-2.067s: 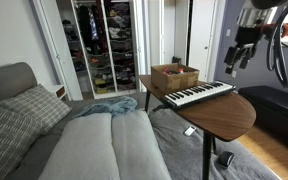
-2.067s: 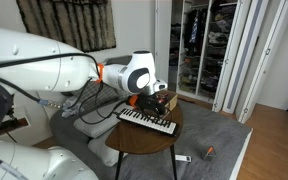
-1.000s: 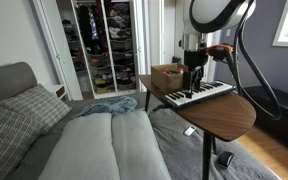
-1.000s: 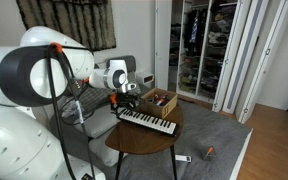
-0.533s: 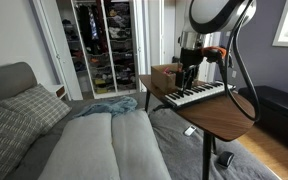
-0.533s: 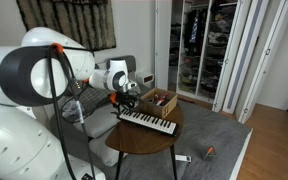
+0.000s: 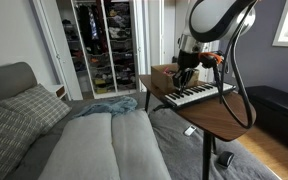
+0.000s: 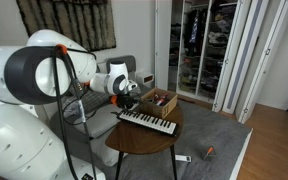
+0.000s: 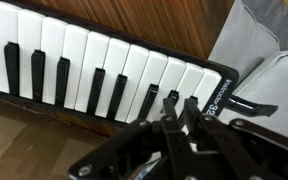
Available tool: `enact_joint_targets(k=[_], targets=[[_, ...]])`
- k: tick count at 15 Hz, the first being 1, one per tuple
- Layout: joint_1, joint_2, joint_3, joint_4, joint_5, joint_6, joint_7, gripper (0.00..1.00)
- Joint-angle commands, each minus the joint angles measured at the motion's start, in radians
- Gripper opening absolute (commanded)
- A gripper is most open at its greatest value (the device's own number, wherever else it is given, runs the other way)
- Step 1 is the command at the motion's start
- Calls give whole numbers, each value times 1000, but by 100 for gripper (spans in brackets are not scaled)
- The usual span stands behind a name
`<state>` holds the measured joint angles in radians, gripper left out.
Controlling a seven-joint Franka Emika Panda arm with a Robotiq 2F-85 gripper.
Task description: Press one black key on the left side of the keyboard
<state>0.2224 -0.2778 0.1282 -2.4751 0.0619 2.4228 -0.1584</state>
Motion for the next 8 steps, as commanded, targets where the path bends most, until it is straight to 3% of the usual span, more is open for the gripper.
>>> enact_joint_targets(k=[1,8], targets=[[6,12,2,-20,40,55,5,0],[8,22,2,-23,55,81,1,0]])
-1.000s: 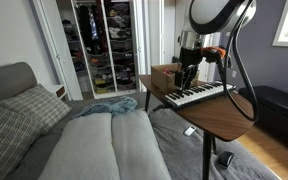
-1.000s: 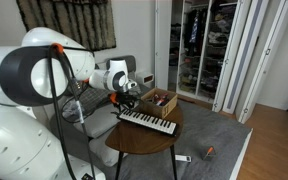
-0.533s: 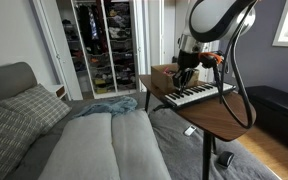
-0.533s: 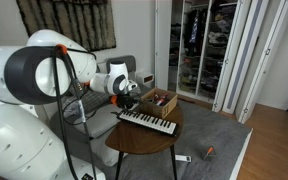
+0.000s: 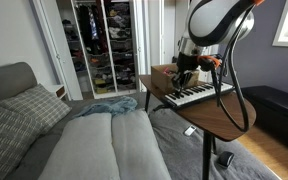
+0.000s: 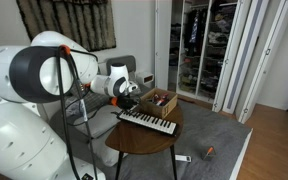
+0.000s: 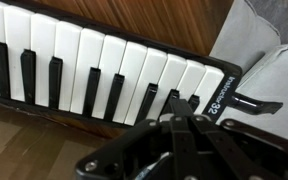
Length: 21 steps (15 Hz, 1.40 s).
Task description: Press one black key on the left side of the keyboard
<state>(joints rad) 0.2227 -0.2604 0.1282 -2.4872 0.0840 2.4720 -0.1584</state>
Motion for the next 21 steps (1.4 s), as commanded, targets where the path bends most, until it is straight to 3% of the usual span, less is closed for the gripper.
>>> enact_joint_targets(k=[1,21], targets=[[7,5,1,-11,33,32,1,0],[6,50,-4,4,72,44,-20,0]])
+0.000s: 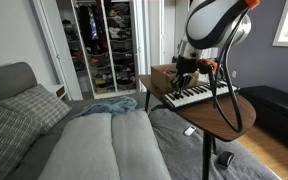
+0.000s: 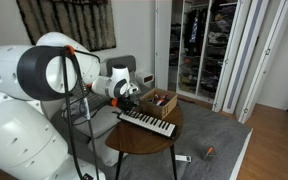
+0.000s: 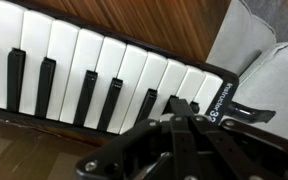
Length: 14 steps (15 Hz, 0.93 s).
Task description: Press one black key on the left side of the keyboard
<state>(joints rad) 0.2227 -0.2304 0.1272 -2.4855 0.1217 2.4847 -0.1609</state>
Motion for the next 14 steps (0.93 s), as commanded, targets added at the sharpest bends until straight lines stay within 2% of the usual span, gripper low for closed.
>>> enact_joint_targets(k=[1,9,10,12,14], targets=[[6,18,-3,3,34,33,-18,0],[-1,-16,0,10,10,42,-2,0],[-3,-21,2,12,2,37,4,26],[-7,-37,5,14,-10,27,12,33],[-10,-63,5,12,-18,16,20,47]])
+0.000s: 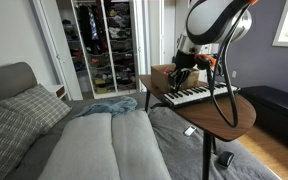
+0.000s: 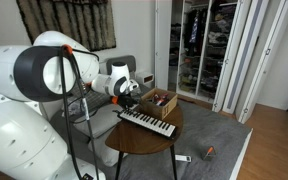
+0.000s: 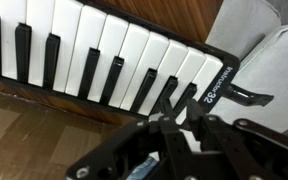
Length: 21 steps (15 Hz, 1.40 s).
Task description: Press one black key on the left side of the keyboard
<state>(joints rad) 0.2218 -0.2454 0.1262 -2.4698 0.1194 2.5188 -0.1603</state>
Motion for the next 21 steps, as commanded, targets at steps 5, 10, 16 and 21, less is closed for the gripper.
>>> enact_joint_targets(k=[5,10,16,21], targets=[[-2,-138,-7,-12,1,-74,5,82],[-7,-255,-8,-8,-11,-208,29,100],[-36,-391,6,1,-43,-388,107,100],[-76,-497,10,-1,-71,-492,190,100]])
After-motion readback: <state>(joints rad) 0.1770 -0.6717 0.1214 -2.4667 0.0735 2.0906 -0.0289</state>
